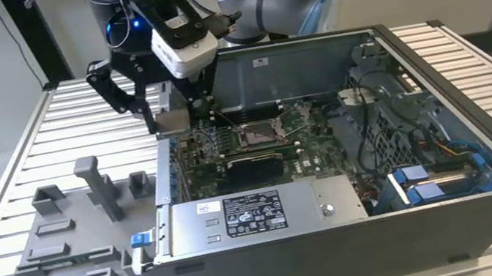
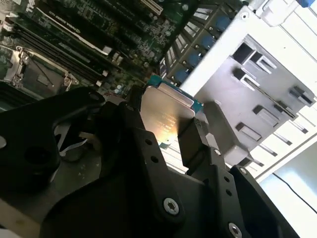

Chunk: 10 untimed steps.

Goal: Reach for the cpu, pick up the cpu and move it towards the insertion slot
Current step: 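Pick up the cpu and move it towards the insertion slot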

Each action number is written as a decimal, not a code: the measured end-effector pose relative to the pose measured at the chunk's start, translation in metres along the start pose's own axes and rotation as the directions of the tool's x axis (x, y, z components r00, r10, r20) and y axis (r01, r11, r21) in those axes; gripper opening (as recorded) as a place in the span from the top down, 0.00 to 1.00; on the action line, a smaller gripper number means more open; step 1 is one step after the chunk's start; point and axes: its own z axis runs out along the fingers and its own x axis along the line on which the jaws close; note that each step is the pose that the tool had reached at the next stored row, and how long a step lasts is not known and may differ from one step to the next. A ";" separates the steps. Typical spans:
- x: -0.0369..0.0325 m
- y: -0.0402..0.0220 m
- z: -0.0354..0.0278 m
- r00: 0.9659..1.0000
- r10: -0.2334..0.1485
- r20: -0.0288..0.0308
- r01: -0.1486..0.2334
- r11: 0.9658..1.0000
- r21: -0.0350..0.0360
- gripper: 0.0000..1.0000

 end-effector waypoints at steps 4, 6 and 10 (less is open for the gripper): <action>-0.0135 -0.0006 0.0002 1.000 0.000 0.000 0.000 1.000 0.000 1.00; -0.0204 -0.0009 0.0003 1.000 0.000 0.000 0.000 1.000 0.000 1.00; -0.0334 -0.0014 0.0003 1.000 0.000 0.000 0.000 1.000 0.000 1.00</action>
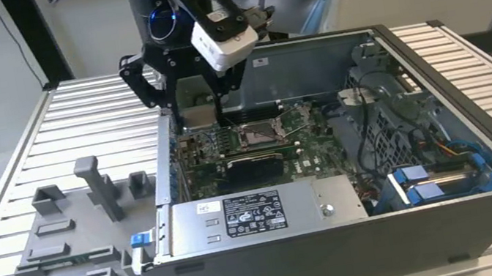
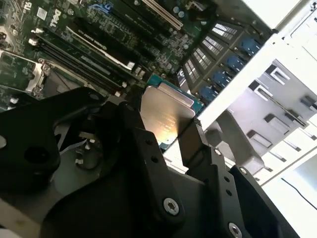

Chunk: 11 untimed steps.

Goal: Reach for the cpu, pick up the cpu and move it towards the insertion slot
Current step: 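Pick up the cpu and move it towards the insertion slot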

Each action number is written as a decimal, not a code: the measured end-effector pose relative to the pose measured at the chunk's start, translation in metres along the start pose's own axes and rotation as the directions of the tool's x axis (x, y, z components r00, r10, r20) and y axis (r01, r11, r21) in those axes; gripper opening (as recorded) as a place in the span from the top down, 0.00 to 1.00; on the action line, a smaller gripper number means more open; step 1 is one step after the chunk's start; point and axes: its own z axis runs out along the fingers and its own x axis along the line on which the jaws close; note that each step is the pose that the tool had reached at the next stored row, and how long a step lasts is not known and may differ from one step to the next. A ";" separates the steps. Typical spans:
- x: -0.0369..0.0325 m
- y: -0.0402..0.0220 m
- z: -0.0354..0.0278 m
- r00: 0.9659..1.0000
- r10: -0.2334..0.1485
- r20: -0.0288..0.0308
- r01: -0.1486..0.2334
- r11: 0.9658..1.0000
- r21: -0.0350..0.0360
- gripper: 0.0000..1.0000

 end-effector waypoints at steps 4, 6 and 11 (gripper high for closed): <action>-0.0132 -0.0006 0.0001 1.000 0.000 0.000 0.000 1.000 0.000 1.00; -0.0199 -0.0009 0.0002 1.000 0.000 0.000 0.000 1.000 0.000 1.00; -0.0374 -0.0016 0.0004 1.000 0.000 0.000 0.000 1.000 0.000 1.00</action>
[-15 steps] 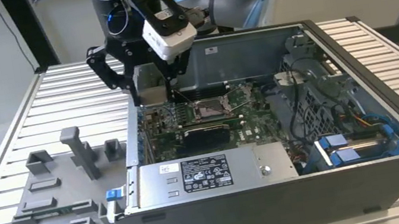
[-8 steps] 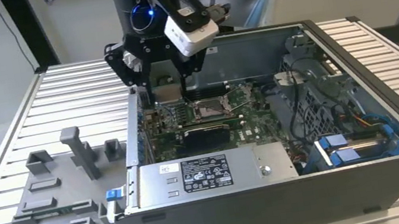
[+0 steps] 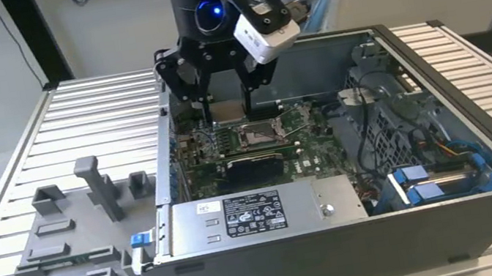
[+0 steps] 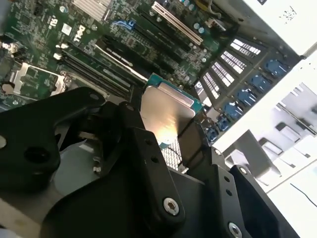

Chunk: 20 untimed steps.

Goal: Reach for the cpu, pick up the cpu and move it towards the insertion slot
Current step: 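Pick up the cpu and move it towards the insertion slot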

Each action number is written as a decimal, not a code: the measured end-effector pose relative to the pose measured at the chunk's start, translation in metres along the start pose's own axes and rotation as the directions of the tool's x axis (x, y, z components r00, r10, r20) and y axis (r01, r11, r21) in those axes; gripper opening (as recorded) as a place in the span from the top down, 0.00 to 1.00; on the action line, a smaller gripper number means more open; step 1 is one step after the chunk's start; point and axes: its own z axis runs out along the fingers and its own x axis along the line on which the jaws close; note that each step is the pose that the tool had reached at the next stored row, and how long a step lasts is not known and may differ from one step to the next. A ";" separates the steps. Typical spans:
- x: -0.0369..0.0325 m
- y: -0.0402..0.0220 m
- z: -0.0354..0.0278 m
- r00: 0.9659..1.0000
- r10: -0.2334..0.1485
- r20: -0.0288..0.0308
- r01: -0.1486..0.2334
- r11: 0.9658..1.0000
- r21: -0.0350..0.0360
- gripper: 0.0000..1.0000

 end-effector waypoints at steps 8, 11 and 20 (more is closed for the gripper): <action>-0.0294 -0.0013 0.0003 1.000 0.000 0.000 0.000 1.000 0.000 1.00; -0.0406 -0.0018 0.0004 1.000 0.001 0.000 -0.001 1.000 0.000 1.00; -0.0602 -0.0026 0.0006 1.000 0.002 0.000 -0.002 1.000 0.000 1.00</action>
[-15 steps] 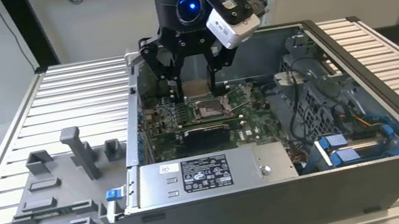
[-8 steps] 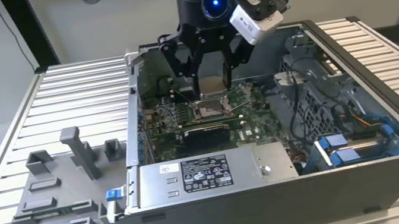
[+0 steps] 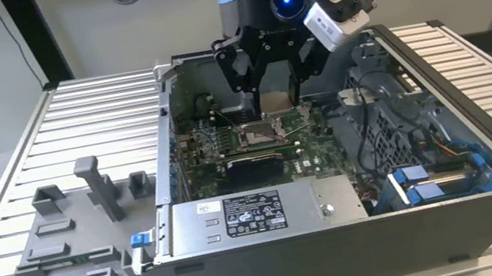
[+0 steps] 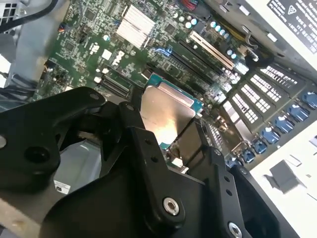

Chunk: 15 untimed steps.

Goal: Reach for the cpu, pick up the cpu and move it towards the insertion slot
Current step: 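Pick up the cpu and move it towards the insertion slot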

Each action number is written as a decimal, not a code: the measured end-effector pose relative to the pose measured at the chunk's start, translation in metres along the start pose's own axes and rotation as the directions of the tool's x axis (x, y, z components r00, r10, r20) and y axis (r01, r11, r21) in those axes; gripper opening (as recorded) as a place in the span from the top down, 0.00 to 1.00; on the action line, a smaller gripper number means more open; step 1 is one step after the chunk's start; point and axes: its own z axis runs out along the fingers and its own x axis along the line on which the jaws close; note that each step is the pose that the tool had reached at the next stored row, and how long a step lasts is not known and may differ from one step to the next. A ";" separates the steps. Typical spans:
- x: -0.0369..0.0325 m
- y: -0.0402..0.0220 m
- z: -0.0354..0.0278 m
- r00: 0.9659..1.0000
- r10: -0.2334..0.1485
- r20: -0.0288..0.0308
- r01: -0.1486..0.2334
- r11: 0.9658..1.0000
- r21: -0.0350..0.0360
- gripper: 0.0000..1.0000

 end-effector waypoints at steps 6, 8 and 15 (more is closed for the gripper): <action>-0.0003 0.0006 0.0000 1.000 0.000 0.000 0.000 1.000 0.000 1.00; -0.0004 0.0037 0.0002 1.000 0.001 0.000 -0.001 1.000 0.000 1.00; -0.0010 0.0187 0.0010 1.000 0.006 0.000 -0.006 1.000 0.000 1.00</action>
